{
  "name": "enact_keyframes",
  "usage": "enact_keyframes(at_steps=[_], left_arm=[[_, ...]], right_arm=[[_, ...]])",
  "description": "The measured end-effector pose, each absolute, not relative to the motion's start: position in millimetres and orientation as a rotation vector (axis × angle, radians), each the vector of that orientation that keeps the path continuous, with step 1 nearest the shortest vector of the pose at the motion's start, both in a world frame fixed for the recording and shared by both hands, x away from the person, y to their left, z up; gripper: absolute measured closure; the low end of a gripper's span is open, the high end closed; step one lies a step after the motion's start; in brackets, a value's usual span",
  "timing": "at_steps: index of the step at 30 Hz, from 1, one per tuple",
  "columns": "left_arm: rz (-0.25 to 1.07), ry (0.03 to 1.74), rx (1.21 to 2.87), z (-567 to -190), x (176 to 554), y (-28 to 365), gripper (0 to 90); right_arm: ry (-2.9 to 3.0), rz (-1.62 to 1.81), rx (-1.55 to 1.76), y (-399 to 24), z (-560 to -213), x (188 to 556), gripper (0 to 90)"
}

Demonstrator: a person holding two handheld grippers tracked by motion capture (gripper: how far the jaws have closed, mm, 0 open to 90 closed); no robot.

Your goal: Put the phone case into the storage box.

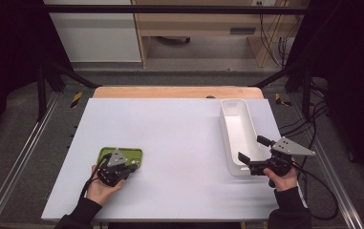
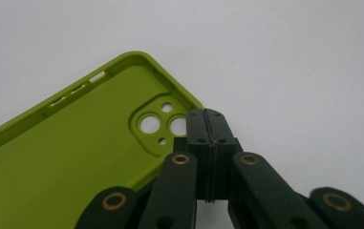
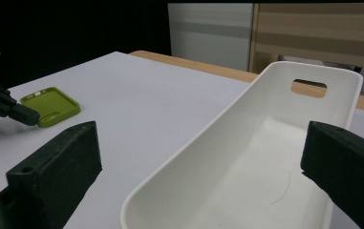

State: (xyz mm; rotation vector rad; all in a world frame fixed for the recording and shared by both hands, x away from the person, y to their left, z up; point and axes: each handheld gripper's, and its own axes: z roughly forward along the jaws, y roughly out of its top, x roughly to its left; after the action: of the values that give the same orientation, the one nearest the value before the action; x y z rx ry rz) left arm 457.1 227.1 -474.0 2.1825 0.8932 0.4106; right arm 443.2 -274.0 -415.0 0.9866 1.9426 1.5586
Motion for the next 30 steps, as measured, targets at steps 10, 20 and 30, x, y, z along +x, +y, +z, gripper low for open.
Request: enact_keyframes(at_steps=[10, 20, 30], left_arm=[[0.426, 0.915, 2.168, -475, 469, 224, 89.8], [0.440, 0.942, 2.146, -476, 482, 223, 89.8], [0.453, 0.967, 2.133, -476, 486, 226, 89.8]], right_arm=[[1.940, 1.560, 0.987, -274, -415, 443, 0.5], [1.942, 1.560, 0.990, -274, -415, 443, 0.5], [1.941, 1.563, 0.984, -274, -415, 443, 0.5]])
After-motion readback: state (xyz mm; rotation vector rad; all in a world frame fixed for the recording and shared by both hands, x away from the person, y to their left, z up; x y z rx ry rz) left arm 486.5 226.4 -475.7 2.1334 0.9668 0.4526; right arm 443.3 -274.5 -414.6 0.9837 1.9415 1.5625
